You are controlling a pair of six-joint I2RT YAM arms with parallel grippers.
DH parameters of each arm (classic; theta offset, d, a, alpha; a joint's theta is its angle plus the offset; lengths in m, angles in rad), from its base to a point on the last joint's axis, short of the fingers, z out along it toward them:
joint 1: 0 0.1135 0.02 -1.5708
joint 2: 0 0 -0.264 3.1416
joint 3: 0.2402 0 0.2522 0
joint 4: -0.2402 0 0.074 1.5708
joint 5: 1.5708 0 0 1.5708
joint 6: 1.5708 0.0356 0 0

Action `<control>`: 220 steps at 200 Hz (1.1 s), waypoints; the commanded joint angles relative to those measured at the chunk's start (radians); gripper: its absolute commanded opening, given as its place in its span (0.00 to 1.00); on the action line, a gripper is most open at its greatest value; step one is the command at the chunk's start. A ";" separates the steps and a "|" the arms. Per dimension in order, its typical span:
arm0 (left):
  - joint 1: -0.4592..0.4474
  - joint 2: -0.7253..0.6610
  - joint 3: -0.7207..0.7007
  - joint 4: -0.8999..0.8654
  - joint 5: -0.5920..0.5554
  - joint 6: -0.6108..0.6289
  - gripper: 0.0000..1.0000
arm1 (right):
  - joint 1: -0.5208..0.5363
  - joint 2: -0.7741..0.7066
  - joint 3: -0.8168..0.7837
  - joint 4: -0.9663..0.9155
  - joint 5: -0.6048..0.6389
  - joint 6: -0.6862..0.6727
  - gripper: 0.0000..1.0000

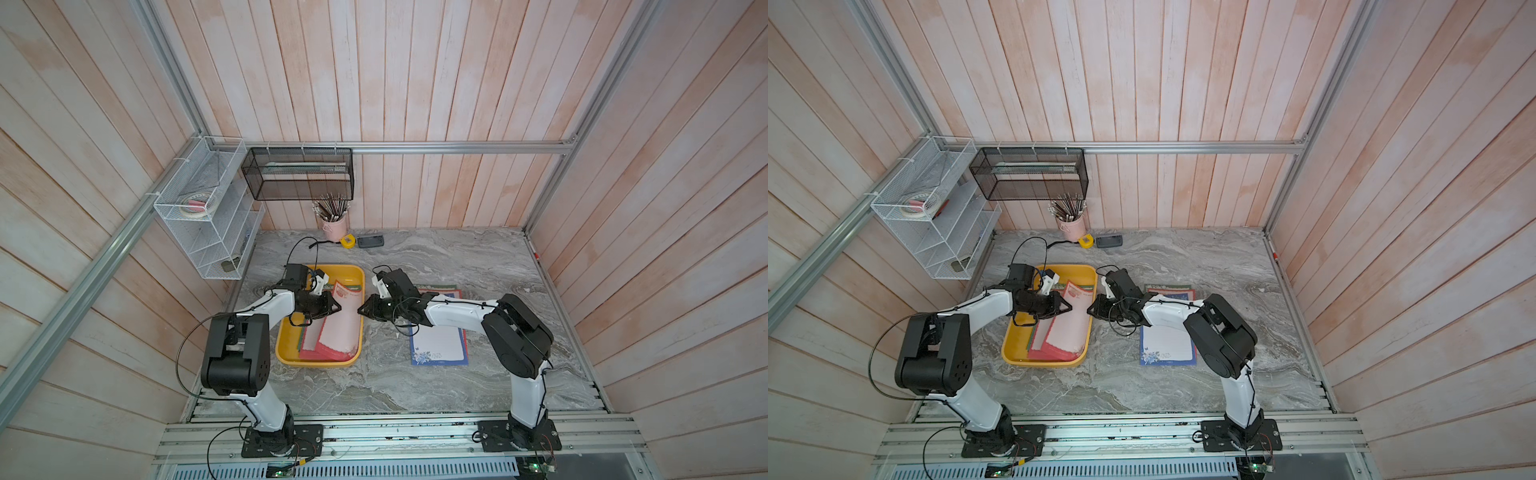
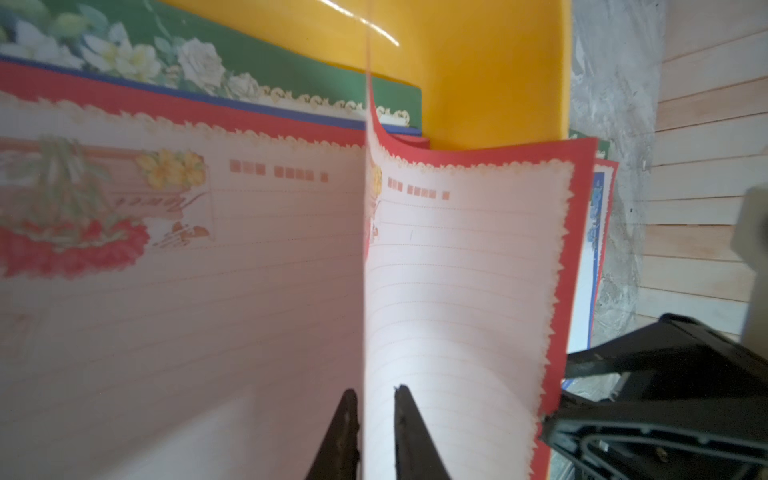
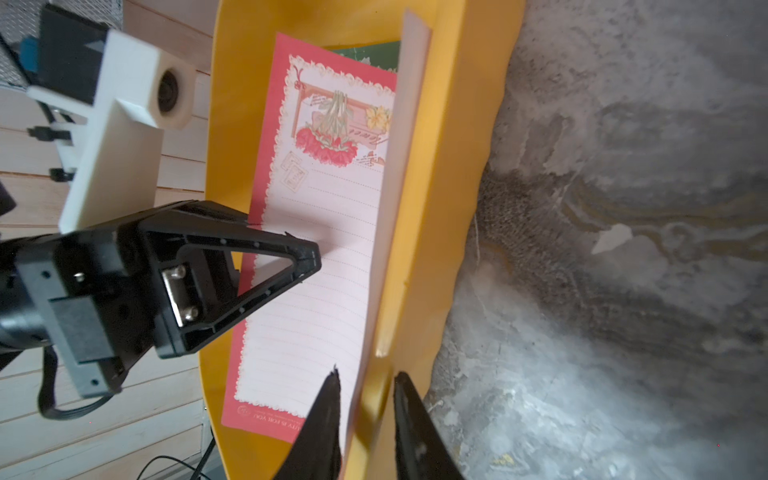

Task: Take out the stationery paper from the storage box
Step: Pick up the stationery paper from the storage box.

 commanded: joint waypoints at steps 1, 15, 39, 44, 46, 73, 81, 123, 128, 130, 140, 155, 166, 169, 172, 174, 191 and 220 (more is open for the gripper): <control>-0.001 -0.048 -0.004 0.003 -0.020 0.012 0.14 | -0.005 -0.045 -0.007 0.000 0.019 -0.003 0.32; 0.000 -0.069 -0.010 0.013 -0.020 0.011 0.10 | -0.006 -0.057 -0.004 -0.005 0.029 -0.006 0.38; 0.000 -0.103 -0.017 0.025 -0.025 0.013 0.06 | -0.005 -0.076 0.004 -0.023 0.049 -0.018 0.45; -0.001 -0.108 -0.018 0.028 -0.026 0.013 0.03 | -0.005 -0.080 0.008 -0.028 0.055 -0.021 0.46; -0.001 -0.111 -0.018 0.029 -0.026 0.012 0.03 | -0.006 -0.082 0.009 -0.030 0.057 -0.023 0.47; 0.000 -0.146 -0.020 0.042 -0.029 0.017 0.00 | -0.005 -0.110 0.027 -0.064 0.087 -0.047 0.53; 0.000 -0.157 -0.023 0.047 -0.031 0.017 0.00 | -0.006 -0.120 0.031 -0.077 0.097 -0.056 0.54; 0.003 -0.239 -0.028 0.089 -0.015 0.018 0.00 | -0.010 -0.213 0.029 -0.099 0.156 -0.123 0.58; 0.004 -0.253 -0.029 0.098 -0.007 0.019 0.00 | -0.013 -0.228 0.027 -0.100 0.163 -0.133 0.58; 0.004 -0.259 -0.030 0.101 -0.004 0.018 0.00 | -0.013 -0.234 0.025 -0.099 0.165 -0.138 0.58; 0.003 -0.289 -0.034 0.125 0.012 0.015 0.00 | -0.018 -0.268 0.015 -0.088 0.176 -0.163 0.58; 0.004 -0.339 -0.041 0.163 0.046 0.007 0.00 | -0.025 -0.322 -0.007 -0.060 0.191 -0.201 0.58; 0.002 -0.379 -0.047 0.190 0.063 0.006 0.00 | -0.032 -0.364 -0.028 -0.034 0.203 -0.231 0.58; 0.002 -0.390 -0.049 0.196 0.067 0.006 0.00 | -0.033 -0.378 -0.034 -0.025 0.208 -0.242 0.58; 0.002 -0.402 -0.051 0.204 0.070 0.009 0.00 | -0.035 -0.392 -0.041 -0.018 0.212 -0.250 0.58; 0.001 -0.409 -0.052 0.208 0.071 0.011 0.00 | -0.036 -0.400 -0.044 -0.012 0.215 -0.258 0.58; 0.000 -0.473 -0.061 0.240 0.098 0.034 0.00 | -0.038 -0.487 -0.095 0.060 0.261 -0.322 0.59; -0.010 -0.574 -0.071 0.305 0.143 0.048 0.00 | -0.039 -0.662 -0.239 0.260 0.304 -0.472 0.60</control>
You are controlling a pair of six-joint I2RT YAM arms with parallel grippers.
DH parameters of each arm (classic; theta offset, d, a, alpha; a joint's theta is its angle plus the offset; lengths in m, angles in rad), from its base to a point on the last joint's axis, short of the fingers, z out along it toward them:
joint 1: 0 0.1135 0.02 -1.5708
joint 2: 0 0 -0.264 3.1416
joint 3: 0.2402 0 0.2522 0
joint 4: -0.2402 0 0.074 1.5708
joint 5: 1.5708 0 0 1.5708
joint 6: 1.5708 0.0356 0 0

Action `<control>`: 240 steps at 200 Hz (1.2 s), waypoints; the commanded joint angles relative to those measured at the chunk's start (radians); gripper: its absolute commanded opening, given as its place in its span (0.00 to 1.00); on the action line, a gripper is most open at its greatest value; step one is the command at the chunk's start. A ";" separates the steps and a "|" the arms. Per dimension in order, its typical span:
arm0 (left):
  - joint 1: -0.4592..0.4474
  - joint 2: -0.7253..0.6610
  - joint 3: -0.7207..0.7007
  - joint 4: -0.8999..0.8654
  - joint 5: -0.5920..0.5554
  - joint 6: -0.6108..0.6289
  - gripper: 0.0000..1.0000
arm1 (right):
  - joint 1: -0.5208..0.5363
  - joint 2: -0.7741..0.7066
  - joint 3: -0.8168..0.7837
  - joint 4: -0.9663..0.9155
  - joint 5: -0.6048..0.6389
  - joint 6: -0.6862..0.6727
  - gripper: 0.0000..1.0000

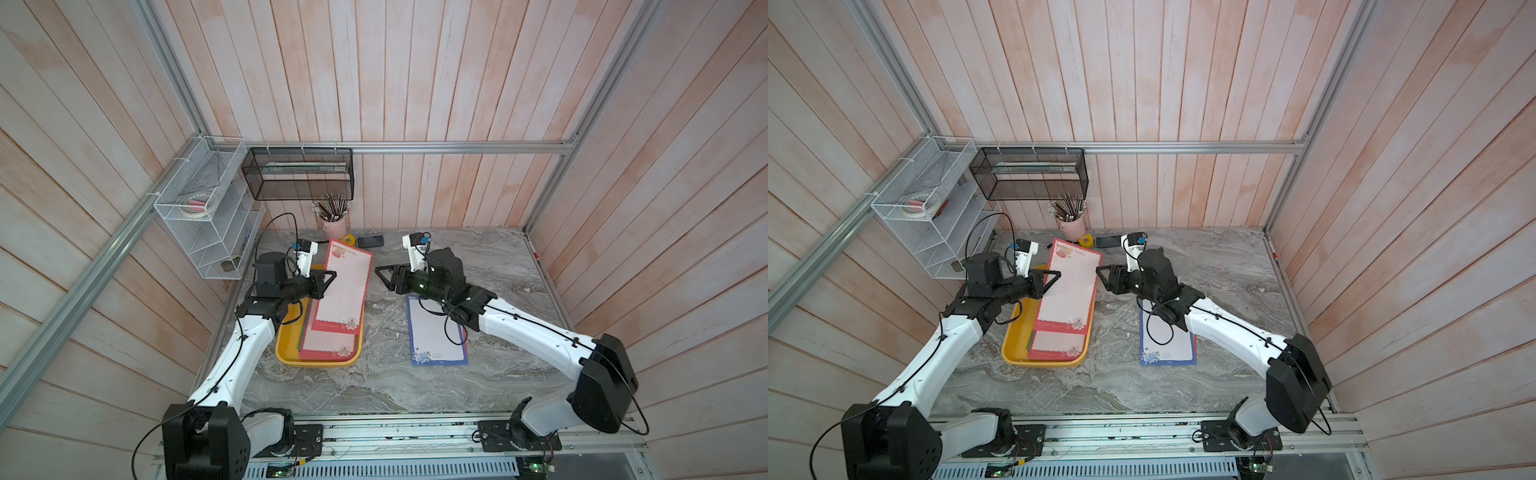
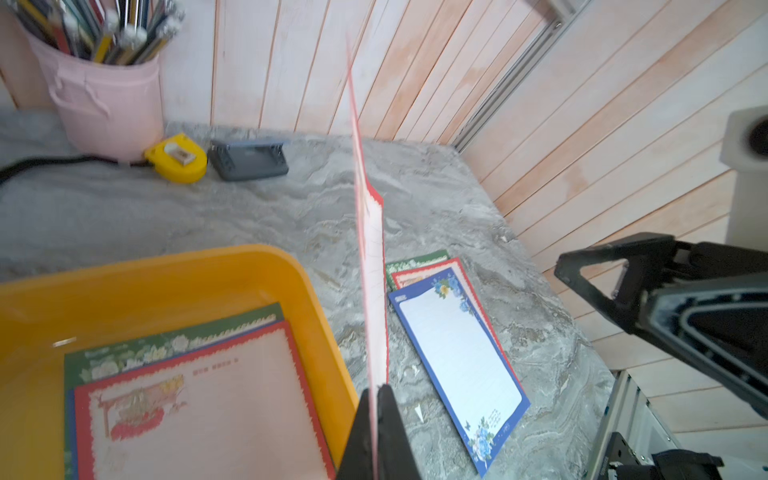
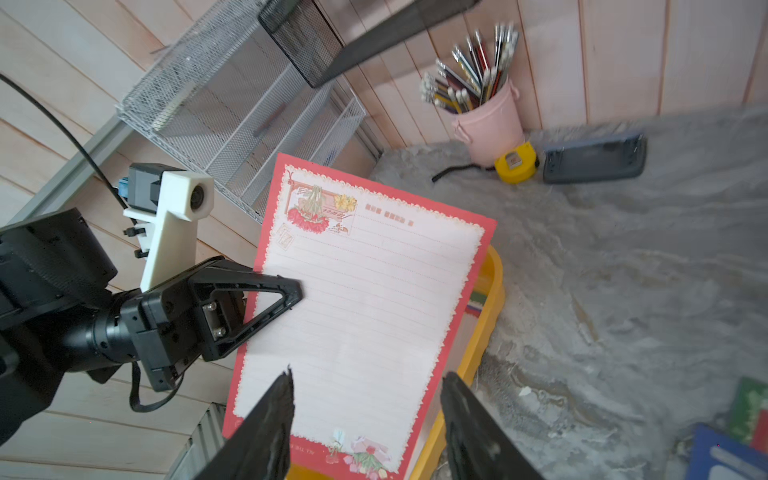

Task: Take out the stationery paper from the storage box
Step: Pick up the stationery paper from the storage box.

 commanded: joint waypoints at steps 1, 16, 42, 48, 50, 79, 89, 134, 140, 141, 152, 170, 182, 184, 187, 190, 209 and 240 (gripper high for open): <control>-0.010 -0.071 -0.022 0.093 0.071 0.030 0.00 | -0.002 -0.116 -0.102 0.201 0.064 -0.167 0.60; -0.019 -0.127 -0.027 0.148 0.110 0.024 0.00 | -0.002 -0.211 -0.205 0.345 0.056 -0.265 0.61; -0.037 -0.221 -0.020 0.252 0.168 0.028 0.00 | -0.002 -0.366 -0.362 0.557 0.011 -0.439 0.66; -0.038 -0.244 -0.016 0.278 0.187 0.032 0.00 | -0.002 -0.398 -0.389 0.590 0.000 -0.475 0.69; -0.038 -0.249 -0.015 0.289 0.192 0.033 0.00 | -0.002 -0.409 -0.397 0.599 -0.001 -0.486 0.71; -0.039 -0.331 -0.016 0.479 0.272 0.034 0.00 | -0.002 -0.534 -0.463 0.674 -0.024 -0.601 0.87; -0.040 -0.345 -0.016 0.556 0.304 0.023 0.00 | -0.002 -0.569 -0.463 0.666 -0.041 -0.634 0.90; -0.040 -0.303 0.027 0.919 0.439 -0.210 0.00 | -0.002 -0.664 -0.415 0.583 -0.185 -0.743 0.95; -0.042 -0.291 0.025 0.978 0.448 -0.257 0.00 | -0.002 -0.671 -0.410 0.577 -0.204 -0.749 0.94; -0.042 -0.289 0.025 0.988 0.449 -0.264 0.00 | -0.002 -0.672 -0.409 0.576 -0.207 -0.751 0.94; -0.048 -0.273 0.014 1.081 0.460 -0.334 0.00 | -0.002 -0.676 -0.399 0.564 -0.234 -0.759 0.95; -0.062 -0.263 -0.018 1.189 0.462 -0.405 0.00 | -0.002 -0.666 -0.382 0.544 -0.266 -0.761 0.94; -0.077 -0.267 -0.042 1.221 0.458 -0.414 0.00 | -0.002 -0.652 -0.369 0.531 -0.293 -0.760 0.94; -0.079 -0.268 -0.046 1.223 0.458 -0.414 0.00 | -0.002 -0.649 -0.367 0.529 -0.297 -0.759 0.94; -0.082 -0.269 -0.051 1.226 0.456 -0.413 0.00 | -0.002 -0.644 -0.363 0.527 -0.306 -0.758 0.94; -0.085 -0.271 -0.057 1.228 0.453 -0.413 0.00 | -0.003 -0.640 -0.359 0.524 -0.315 -0.758 0.94; -0.092 -0.283 -0.094 1.251 0.434 -0.416 0.00 | -0.002 -0.607 -0.331 0.509 -0.373 -0.748 0.92; -0.092 -0.298 -0.153 1.323 0.420 -0.465 0.00 | 0.000 -0.553 -0.315 0.516 -0.405 -0.744 0.92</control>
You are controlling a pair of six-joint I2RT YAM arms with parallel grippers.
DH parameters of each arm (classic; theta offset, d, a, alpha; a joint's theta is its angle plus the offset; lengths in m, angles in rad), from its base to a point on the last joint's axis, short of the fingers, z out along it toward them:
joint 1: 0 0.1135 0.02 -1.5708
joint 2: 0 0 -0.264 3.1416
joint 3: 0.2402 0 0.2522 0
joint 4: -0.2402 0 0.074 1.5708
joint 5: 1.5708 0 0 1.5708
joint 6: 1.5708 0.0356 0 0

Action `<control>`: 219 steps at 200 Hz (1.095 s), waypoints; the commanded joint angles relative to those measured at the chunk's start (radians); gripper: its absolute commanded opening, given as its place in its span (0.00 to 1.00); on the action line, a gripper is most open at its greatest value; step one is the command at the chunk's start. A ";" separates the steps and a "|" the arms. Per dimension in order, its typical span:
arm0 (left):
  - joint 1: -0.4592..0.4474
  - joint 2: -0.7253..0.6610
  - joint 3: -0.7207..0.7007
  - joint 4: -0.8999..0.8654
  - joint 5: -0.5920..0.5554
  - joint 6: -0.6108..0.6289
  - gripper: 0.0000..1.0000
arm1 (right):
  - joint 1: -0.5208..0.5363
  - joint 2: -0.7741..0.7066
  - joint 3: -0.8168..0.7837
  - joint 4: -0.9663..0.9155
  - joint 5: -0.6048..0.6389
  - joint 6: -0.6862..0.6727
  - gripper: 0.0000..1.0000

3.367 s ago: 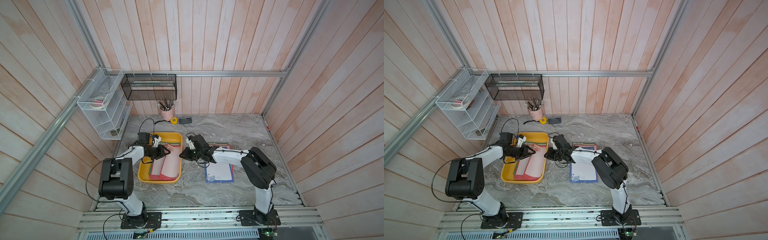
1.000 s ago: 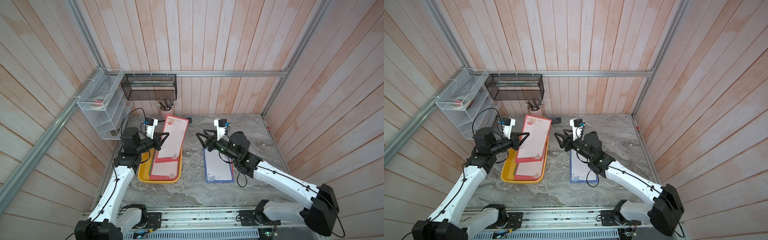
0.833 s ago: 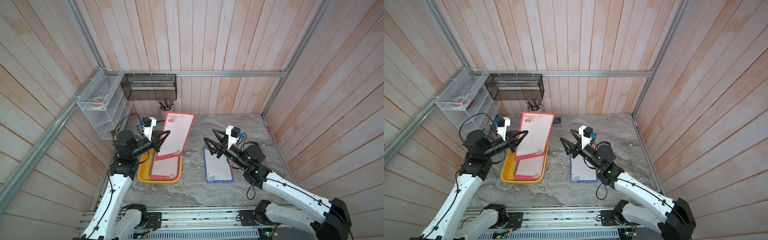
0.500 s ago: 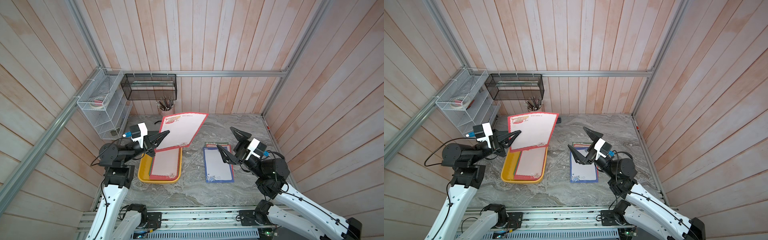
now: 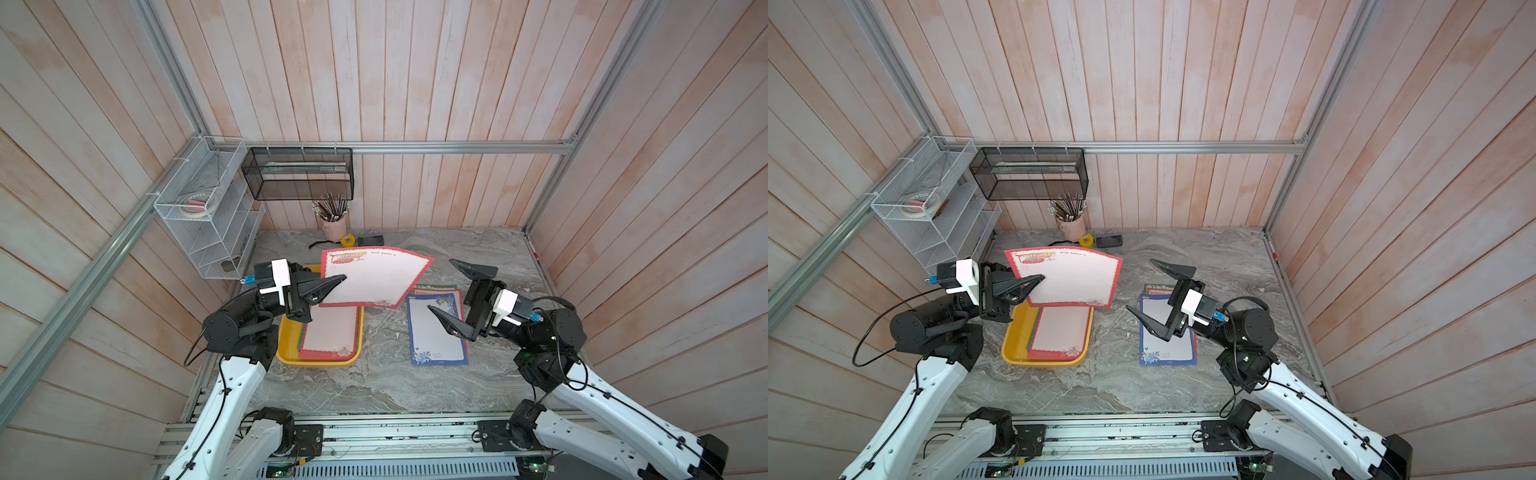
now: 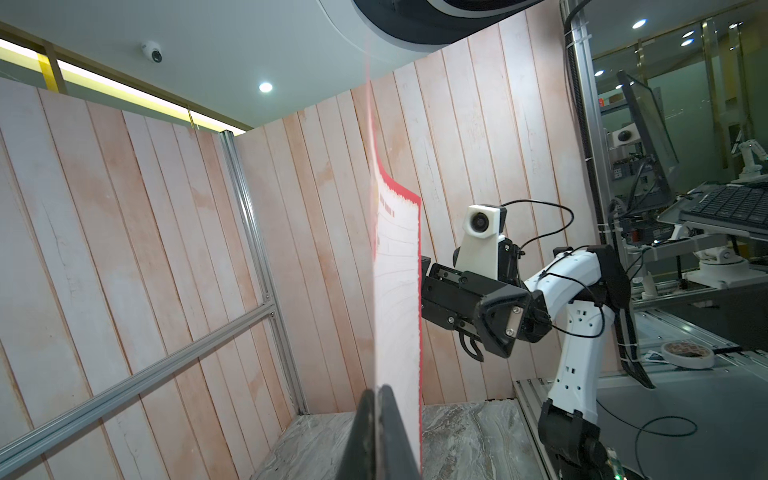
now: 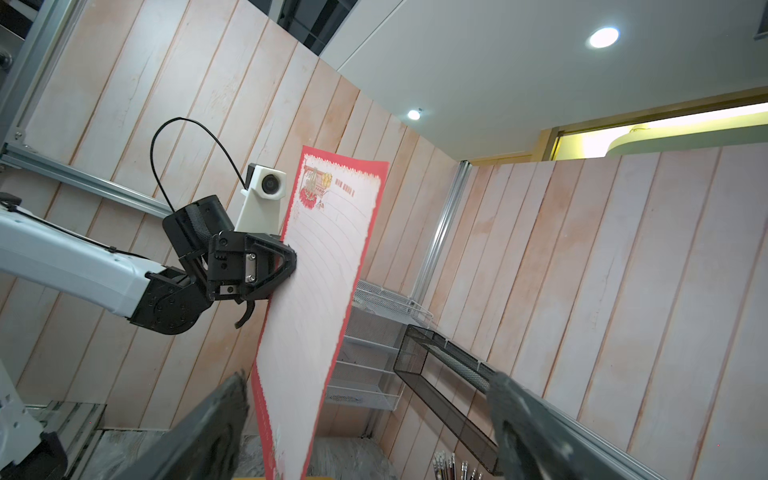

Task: Take out the stationery paper from the storage box
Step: Pick up the stationery paper from the storage box.

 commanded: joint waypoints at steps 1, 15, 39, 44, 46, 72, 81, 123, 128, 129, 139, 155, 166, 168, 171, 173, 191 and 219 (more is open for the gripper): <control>-0.002 -0.017 -0.035 0.102 -0.006 -0.067 0.00 | 0.000 0.025 0.028 -0.002 -0.064 0.000 0.92; -0.003 -0.030 -0.053 0.114 -0.022 -0.075 0.00 | 0.000 0.047 0.019 0.034 -0.080 0.018 0.89; -0.002 -0.040 -0.065 0.111 -0.033 -0.073 0.00 | 0.004 0.108 0.040 0.056 -0.136 0.051 0.81; -0.002 -0.039 -0.066 0.111 -0.035 -0.075 0.00 | 0.006 0.121 0.050 0.052 -0.150 0.057 0.80; -0.002 -0.039 -0.066 0.111 -0.036 -0.075 0.00 | 0.007 0.128 0.055 0.050 -0.155 0.058 0.80; -0.002 -0.040 -0.072 0.114 -0.041 -0.080 0.00 | 0.030 0.183 0.094 0.031 -0.188 0.058 0.76; -0.002 -0.041 -0.075 0.114 -0.043 -0.080 0.00 | 0.037 0.193 0.097 0.036 -0.188 0.055 0.74; -0.004 -0.037 -0.081 0.133 -0.052 -0.097 0.00 | 0.082 0.235 0.114 0.043 -0.190 0.033 0.70; -0.004 -0.037 -0.081 0.134 -0.052 -0.099 0.00 | 0.089 0.240 0.119 0.038 -0.189 0.026 0.69; -0.003 -0.037 -0.081 0.134 -0.052 -0.099 0.00 | 0.089 0.240 0.119 0.038 -0.189 0.025 0.69; -0.004 -0.038 -0.081 0.134 -0.056 -0.101 0.00 | 0.102 0.247 0.124 0.031 -0.181 0.008 0.69; -0.004 -0.034 -0.082 0.136 -0.060 -0.108 0.00 | 0.118 0.260 0.128 0.032 -0.163 -0.013 0.70; -0.004 -0.034 -0.083 0.136 -0.059 -0.109 0.00 | 0.129 0.270 0.133 0.028 -0.151 -0.027 0.70; -0.004 -0.034 -0.083 0.136 -0.060 -0.109 0.00 | 0.130 0.271 0.135 0.026 -0.149 -0.030 0.70; -0.004 -0.034 -0.084 0.137 -0.059 -0.109 0.00 | 0.133 0.274 0.137 0.024 -0.147 -0.034 0.70; -0.004 -0.033 -0.083 0.136 -0.060 -0.109 0.00 | 0.135 0.275 0.138 0.024 -0.145 -0.037 0.70; -0.004 -0.033 -0.086 0.140 -0.059 -0.109 0.00 | 0.148 0.291 0.147 0.021 -0.134 -0.049 0.70; -0.005 -0.032 -0.087 0.140 -0.060 -0.109 0.00 | 0.162 0.310 0.161 0.024 -0.131 -0.057 0.67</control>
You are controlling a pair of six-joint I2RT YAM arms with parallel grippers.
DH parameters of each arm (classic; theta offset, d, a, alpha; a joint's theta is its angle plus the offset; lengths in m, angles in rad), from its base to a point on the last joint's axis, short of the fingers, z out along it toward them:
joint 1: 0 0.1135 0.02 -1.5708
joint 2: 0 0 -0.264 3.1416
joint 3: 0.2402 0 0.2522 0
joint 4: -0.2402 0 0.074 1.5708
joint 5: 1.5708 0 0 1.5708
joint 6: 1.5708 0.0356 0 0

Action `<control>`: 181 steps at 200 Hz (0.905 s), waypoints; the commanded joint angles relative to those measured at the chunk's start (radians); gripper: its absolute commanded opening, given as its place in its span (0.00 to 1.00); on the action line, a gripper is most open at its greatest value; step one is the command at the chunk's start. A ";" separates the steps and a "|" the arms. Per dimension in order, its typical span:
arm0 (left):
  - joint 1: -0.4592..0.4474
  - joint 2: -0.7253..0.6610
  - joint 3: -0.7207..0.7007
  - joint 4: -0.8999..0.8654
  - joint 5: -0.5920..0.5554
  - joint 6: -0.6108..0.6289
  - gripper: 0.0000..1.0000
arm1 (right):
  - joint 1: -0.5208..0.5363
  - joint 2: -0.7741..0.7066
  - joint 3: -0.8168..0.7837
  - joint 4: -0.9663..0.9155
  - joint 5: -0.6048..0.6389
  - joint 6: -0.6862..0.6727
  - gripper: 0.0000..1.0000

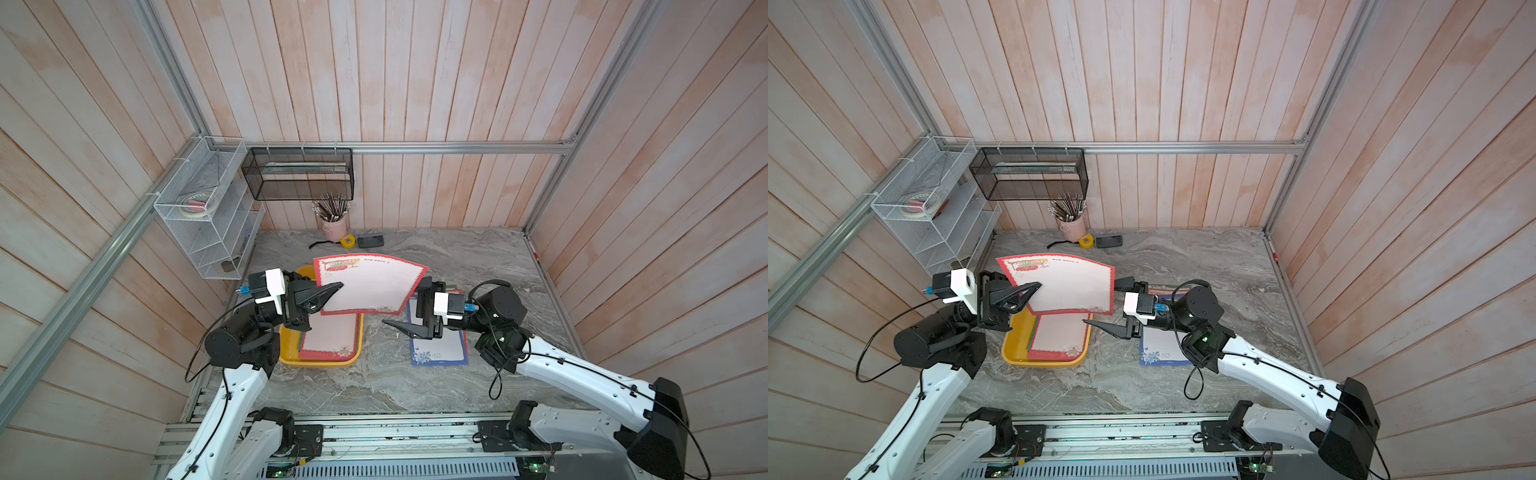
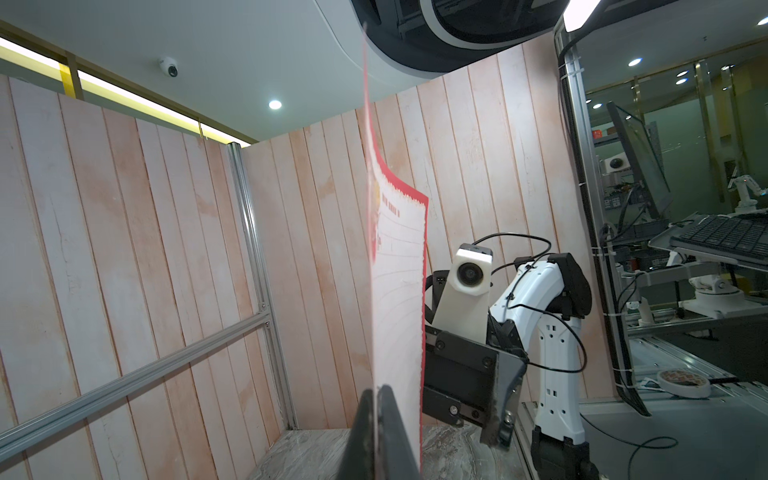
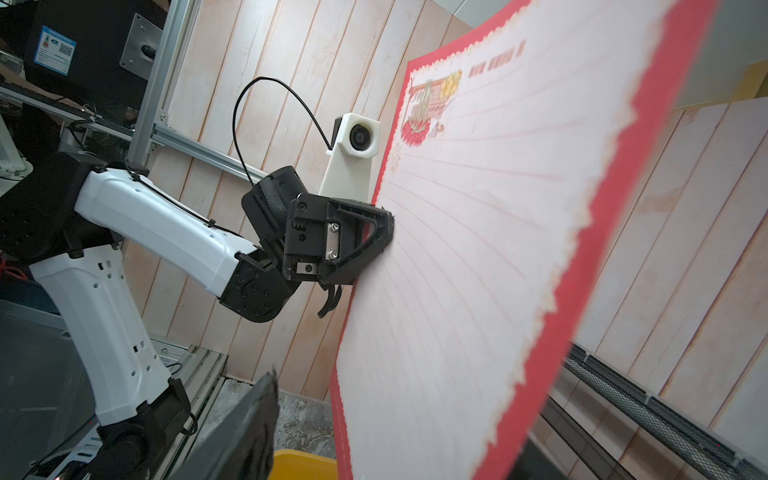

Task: Take out the stationery paper from the storage box
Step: Pick up the stationery paper from the storage box.

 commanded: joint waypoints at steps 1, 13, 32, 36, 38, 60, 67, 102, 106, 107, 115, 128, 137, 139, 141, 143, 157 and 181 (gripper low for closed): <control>-0.006 -0.001 -0.012 0.022 -0.009 -0.016 0.00 | 0.015 0.014 0.037 0.008 0.017 -0.024 0.67; -0.005 -0.002 -0.012 0.026 -0.008 -0.018 0.00 | 0.020 0.023 0.044 0.010 0.016 -0.026 0.65; -0.008 -0.001 -0.014 0.028 -0.009 -0.019 0.00 | 0.028 0.035 0.051 0.010 0.020 -0.033 0.63; -0.008 -0.001 -0.013 0.027 -0.008 -0.019 0.00 | 0.030 0.037 0.052 0.010 0.023 -0.036 0.62; -0.009 -0.001 -0.013 0.027 -0.008 -0.019 0.00 | 0.031 0.038 0.052 0.011 0.023 -0.036 0.62; -0.013 -0.001 -0.014 0.026 -0.008 -0.018 0.00 | 0.041 0.051 0.060 0.011 0.043 -0.045 0.60; -0.014 -0.002 -0.014 0.027 -0.006 -0.018 0.00 | 0.042 0.054 0.062 0.013 0.049 -0.047 0.60; -0.016 -0.003 -0.016 0.023 -0.004 -0.011 0.00 | 0.044 0.057 0.057 0.036 0.062 -0.046 0.50; -0.016 -0.003 -0.016 0.021 -0.004 -0.010 0.00 | 0.044 0.056 0.057 0.039 0.061 -0.045 0.50; -0.016 -0.003 -0.016 0.021 -0.004 -0.009 0.00 | 0.044 0.057 0.057 0.041 0.062 -0.045 0.49; -0.018 -0.003 -0.015 0.021 -0.004 -0.009 0.00 | 0.044 0.054 0.053 0.044 0.065 -0.043 0.47; -0.018 -0.003 -0.016 0.021 -0.005 -0.010 0.00 | 0.044 0.052 0.051 0.048 0.068 -0.045 0.43; -0.019 -0.003 -0.017 0.022 -0.004 -0.009 0.00 | 0.044 0.050 0.049 0.045 0.070 -0.047 0.41; -0.019 -0.005 -0.017 0.022 -0.003 -0.009 0.00 | 0.044 0.050 0.049 0.045 0.071 -0.046 0.40; -0.020 -0.005 -0.017 0.021 -0.003 -0.009 0.00 | 0.044 0.050 0.048 0.045 0.072 -0.048 0.39; -0.019 -0.005 -0.016 0.021 -0.003 -0.009 0.00 | 0.044 0.050 0.047 0.045 0.073 -0.048 0.39; -0.019 -0.005 -0.017 0.020 -0.002 -0.009 0.00 | 0.044 0.048 0.047 0.043 0.078 -0.049 0.35; -0.020 -0.007 -0.018 0.022 -0.002 -0.006 0.00 | 0.044 0.044 0.044 0.039 0.089 -0.056 0.29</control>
